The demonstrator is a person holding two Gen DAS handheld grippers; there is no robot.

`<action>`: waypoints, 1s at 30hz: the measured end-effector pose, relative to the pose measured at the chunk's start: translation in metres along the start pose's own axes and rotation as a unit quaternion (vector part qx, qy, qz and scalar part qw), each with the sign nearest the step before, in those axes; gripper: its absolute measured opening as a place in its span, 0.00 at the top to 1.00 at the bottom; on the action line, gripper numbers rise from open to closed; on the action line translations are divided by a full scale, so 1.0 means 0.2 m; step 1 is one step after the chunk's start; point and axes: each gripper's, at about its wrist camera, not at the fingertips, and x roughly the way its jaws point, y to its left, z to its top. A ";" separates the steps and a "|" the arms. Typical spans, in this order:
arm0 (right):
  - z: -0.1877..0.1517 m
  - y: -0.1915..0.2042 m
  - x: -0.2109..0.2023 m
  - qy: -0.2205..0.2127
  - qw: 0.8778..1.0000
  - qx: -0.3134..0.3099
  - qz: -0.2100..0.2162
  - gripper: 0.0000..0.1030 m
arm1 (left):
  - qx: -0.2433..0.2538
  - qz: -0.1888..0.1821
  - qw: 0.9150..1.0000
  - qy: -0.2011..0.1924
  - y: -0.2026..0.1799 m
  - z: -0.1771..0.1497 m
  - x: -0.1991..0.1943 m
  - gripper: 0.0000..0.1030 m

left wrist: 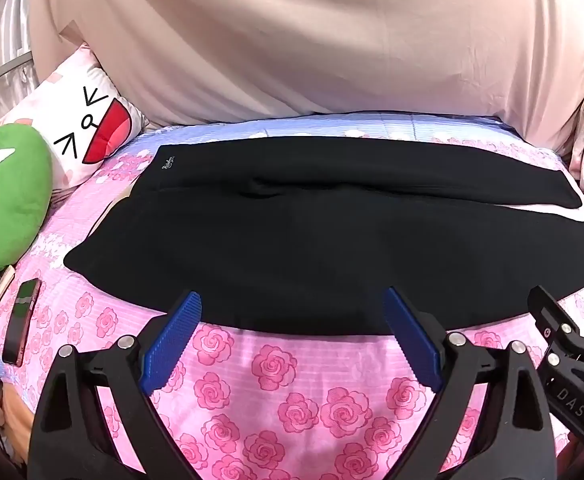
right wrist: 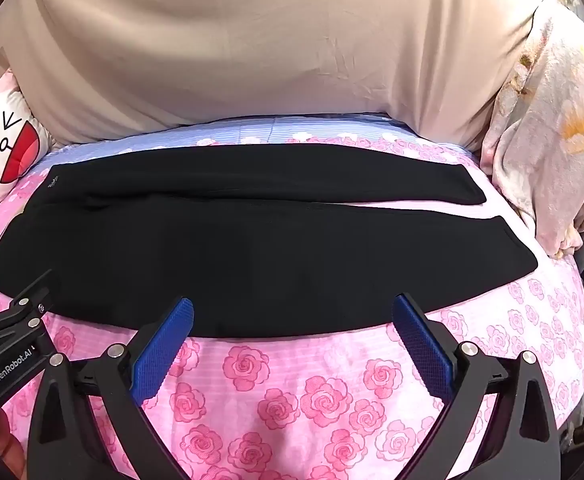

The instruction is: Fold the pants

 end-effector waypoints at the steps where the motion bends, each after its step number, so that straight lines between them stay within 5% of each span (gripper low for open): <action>1: 0.00 0.01 0.00 0.000 1.000 0.001 -0.001 0.05 | 0.000 -0.001 1.000 0.001 0.00 0.00 0.00 0.13; 30: 0.02 -0.07 0.00 -0.003 1.000 0.005 0.006 0.05 | 0.007 0.002 1.000 0.003 -0.02 0.00 0.01 0.12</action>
